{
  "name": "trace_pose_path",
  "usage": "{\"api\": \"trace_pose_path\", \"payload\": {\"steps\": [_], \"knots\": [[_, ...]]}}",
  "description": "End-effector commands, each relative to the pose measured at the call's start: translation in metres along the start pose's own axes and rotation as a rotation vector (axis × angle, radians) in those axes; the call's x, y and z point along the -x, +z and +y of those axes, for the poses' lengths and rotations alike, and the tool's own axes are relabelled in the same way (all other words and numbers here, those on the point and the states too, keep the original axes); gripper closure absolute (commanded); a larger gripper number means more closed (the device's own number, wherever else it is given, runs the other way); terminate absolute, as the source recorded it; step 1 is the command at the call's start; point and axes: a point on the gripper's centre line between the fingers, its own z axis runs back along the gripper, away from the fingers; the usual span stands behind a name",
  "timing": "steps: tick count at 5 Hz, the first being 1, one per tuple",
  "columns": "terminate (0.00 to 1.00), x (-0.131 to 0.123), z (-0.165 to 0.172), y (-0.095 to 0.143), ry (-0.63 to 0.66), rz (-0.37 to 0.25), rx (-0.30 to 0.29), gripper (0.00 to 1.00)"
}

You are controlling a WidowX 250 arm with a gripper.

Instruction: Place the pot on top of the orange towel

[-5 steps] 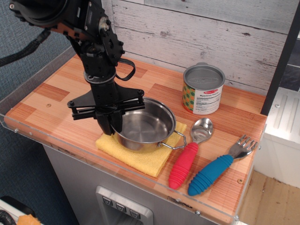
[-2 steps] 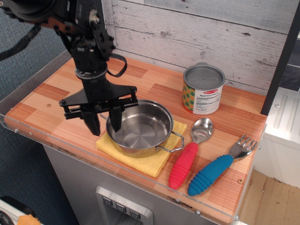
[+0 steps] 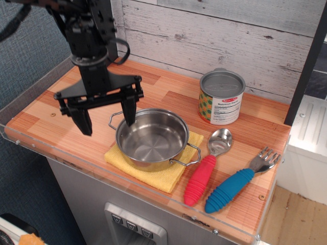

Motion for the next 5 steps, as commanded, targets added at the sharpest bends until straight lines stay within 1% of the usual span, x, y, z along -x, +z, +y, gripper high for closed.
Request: {"api": "trace_pose_path", "payload": {"steps": [1, 2, 3, 4, 5], "knots": [[0.00, -0.031, -0.012, 0.025, 0.010, -0.008, -0.098, 0.00], [0.00, -0.048, -0.024, 0.035, -0.079, -0.038, -0.147, 0.00], [0.00, -0.062, -0.038, 0.046, -0.230, -0.143, -0.191, 0.00], [0.00, -0.069, -0.046, 0.053, -0.315, -0.221, -0.139, 0.00], [1.00, -0.079, -0.048, 0.057, -0.352, -0.212, -0.108, 0.00]]}}
